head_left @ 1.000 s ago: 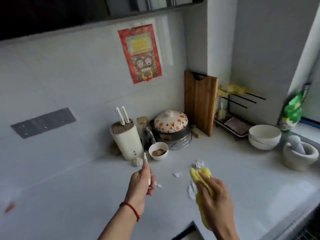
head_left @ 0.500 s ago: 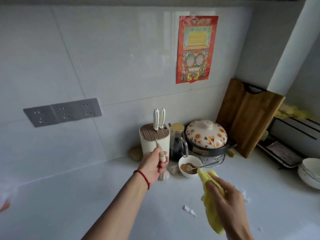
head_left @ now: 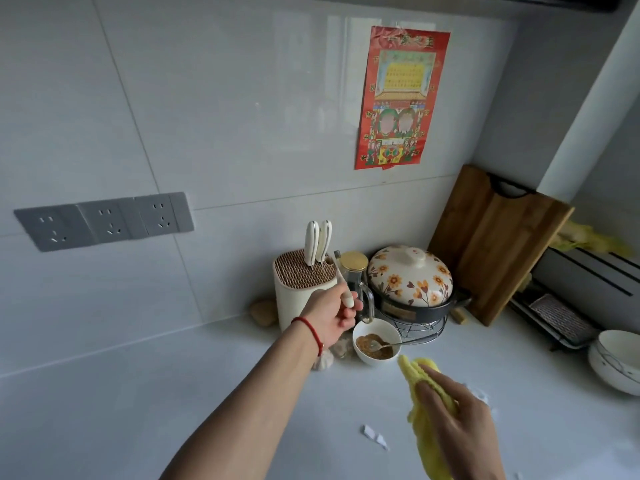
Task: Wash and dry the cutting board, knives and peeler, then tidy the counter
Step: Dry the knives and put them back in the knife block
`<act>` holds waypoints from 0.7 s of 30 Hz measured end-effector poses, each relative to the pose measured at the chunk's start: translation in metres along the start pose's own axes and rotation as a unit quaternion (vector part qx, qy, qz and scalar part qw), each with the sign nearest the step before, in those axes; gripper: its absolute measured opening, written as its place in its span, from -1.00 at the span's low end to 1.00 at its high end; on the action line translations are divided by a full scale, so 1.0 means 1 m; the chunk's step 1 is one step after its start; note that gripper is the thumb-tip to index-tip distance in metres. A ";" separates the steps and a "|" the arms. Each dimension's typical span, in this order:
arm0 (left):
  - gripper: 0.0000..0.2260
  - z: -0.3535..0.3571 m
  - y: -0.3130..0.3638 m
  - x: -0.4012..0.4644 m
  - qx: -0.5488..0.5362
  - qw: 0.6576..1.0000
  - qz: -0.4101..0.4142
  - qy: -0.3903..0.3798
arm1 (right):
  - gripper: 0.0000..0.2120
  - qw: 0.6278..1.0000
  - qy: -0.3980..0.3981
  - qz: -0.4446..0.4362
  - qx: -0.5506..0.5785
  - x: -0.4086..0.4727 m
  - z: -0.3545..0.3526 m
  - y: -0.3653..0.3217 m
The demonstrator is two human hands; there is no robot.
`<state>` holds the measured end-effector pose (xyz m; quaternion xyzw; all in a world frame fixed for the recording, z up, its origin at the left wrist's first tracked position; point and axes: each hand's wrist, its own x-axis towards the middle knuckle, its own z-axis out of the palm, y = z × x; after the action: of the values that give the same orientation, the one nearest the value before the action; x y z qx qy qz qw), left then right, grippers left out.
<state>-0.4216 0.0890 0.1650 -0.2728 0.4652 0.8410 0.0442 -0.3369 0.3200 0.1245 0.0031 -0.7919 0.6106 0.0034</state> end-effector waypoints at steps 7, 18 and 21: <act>-0.84 0.014 0.020 0.025 -0.026 1.000 -0.001 -0.005 | -0.73 1.000 0.028 0.005 0.002 0.002 -0.010 0.001; -0.74 0.023 0.024 0.035 -0.071 0.997 0.016 0.028 | -0.65 0.998 0.066 0.010 0.004 0.006 -0.019 0.009; -0.73 0.023 0.022 0.032 -0.083 0.996 0.003 0.013 | -0.70 0.997 0.074 0.007 0.002 0.006 -0.022 0.011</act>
<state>-0.4657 0.0889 0.1752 -0.2852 0.3946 0.8734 0.0130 -0.3433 0.3445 0.1198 -0.0471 -0.7883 0.6108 0.0578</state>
